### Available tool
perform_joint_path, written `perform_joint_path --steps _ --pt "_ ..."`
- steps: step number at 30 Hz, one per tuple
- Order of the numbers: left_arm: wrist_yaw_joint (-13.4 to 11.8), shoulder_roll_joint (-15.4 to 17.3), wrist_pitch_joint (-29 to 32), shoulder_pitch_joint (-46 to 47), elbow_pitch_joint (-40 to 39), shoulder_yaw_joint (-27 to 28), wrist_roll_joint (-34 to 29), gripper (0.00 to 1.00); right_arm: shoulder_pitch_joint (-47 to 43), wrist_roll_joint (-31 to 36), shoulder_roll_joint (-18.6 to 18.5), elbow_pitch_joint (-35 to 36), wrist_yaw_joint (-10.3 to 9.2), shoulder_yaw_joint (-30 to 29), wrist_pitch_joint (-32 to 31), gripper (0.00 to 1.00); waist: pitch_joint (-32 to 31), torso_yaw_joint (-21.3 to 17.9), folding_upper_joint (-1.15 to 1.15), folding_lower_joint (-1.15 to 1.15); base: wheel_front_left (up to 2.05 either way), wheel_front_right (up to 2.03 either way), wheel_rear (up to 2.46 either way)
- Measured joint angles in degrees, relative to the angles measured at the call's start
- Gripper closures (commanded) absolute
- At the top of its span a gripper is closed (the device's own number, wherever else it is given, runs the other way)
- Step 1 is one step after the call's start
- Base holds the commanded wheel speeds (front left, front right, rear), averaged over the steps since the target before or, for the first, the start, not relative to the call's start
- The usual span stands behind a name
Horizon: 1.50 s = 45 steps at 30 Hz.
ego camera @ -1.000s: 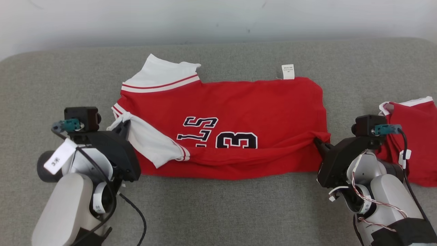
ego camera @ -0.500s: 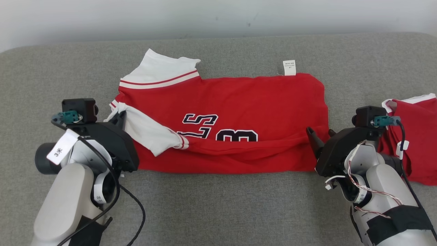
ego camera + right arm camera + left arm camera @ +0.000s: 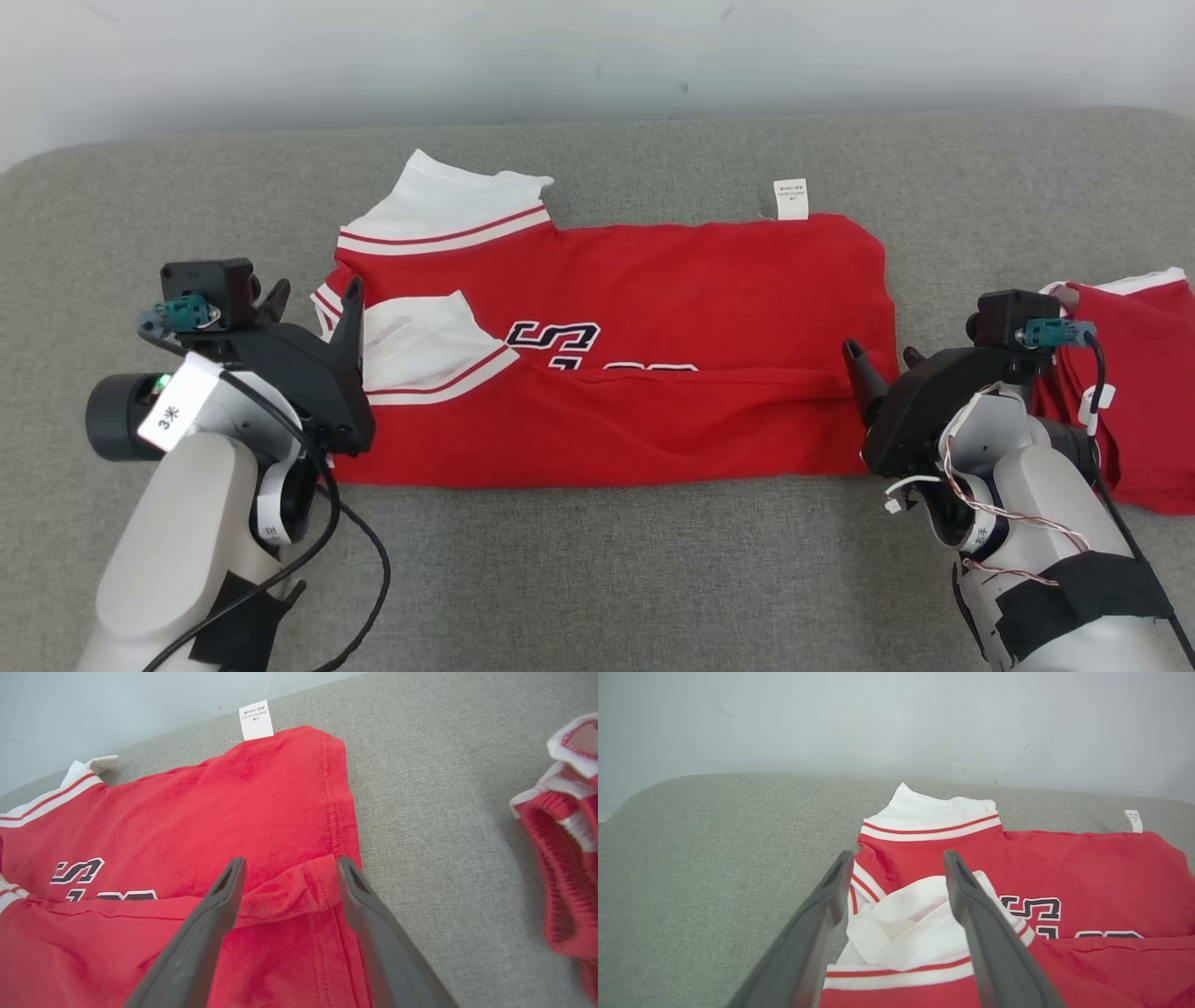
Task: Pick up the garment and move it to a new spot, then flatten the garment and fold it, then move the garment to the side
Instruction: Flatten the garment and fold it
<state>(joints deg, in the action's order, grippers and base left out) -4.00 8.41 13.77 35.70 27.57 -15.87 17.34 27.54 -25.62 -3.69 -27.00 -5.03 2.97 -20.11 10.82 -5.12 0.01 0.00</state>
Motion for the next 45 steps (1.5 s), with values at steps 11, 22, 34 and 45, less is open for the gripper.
perform_joint_path --steps 11,22,34,45 --pt "1.31 1.07 -5.24 -2.89 1.41 -0.87 -1.3 0.0 -1.27 1.14 -1.15 -0.91 0.0 0.16 2.21 0.0 -3.49 0.09 -0.01 0.0 0.0 0.0 0.0" --pt "2.93 2.71 -11.89 -11.88 -2.55 -2.63 -2.32 0.0 -7.53 2.79 -3.52 2.43 -0.01 -0.48 7.44 0.0 -8.77 0.27 -0.01 -0.01 0.0 0.0 0.0" --pt "1.52 4.72 -13.81 -21.99 -4.65 -3.08 -2.81 0.0 -16.61 2.93 -3.03 5.61 0.38 -0.56 11.56 0.0 -12.4 1.26 -0.01 -0.01 0.0 0.0 0.0" --pt "1.46 4.35 -12.01 -17.64 -2.1 -3.32 -3.21 0.0 -15.22 2.98 -2.86 4.61 0.42 0.14 10.96 0.0 -8.69 1.92 -0.01 0.0 0.0 0.0 0.0"
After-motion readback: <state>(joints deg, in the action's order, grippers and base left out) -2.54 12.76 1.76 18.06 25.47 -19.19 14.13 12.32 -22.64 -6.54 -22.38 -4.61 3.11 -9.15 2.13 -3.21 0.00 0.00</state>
